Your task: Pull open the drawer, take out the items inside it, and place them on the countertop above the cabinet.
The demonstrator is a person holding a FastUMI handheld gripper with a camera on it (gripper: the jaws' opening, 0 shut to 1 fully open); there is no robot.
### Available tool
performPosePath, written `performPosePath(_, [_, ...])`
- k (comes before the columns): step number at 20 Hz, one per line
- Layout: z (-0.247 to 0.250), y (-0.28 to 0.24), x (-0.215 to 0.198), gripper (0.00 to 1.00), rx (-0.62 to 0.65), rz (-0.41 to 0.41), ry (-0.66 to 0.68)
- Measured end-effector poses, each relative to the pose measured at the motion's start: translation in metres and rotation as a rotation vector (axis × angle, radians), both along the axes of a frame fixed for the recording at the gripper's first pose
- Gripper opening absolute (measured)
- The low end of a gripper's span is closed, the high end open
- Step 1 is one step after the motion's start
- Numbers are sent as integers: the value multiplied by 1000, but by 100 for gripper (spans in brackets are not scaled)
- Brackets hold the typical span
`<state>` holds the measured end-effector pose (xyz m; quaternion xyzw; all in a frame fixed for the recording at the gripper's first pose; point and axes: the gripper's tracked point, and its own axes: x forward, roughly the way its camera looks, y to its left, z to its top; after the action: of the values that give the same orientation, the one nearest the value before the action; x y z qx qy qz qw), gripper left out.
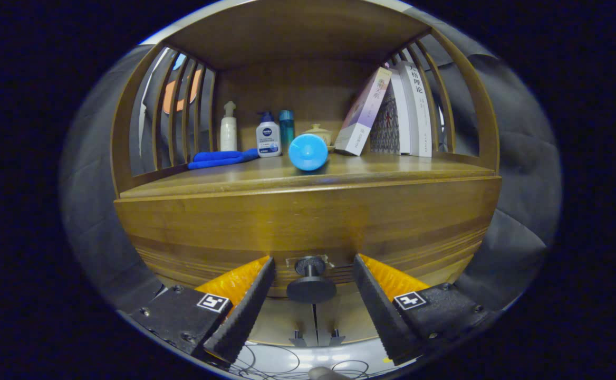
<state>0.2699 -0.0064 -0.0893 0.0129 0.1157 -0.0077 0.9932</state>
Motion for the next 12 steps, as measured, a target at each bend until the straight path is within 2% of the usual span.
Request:
performPosePath(6, [5, -3, -9, 99, -12, -1, 21])
performPosePath(12, [34, 2, -85, 99, -32, 15, -62])
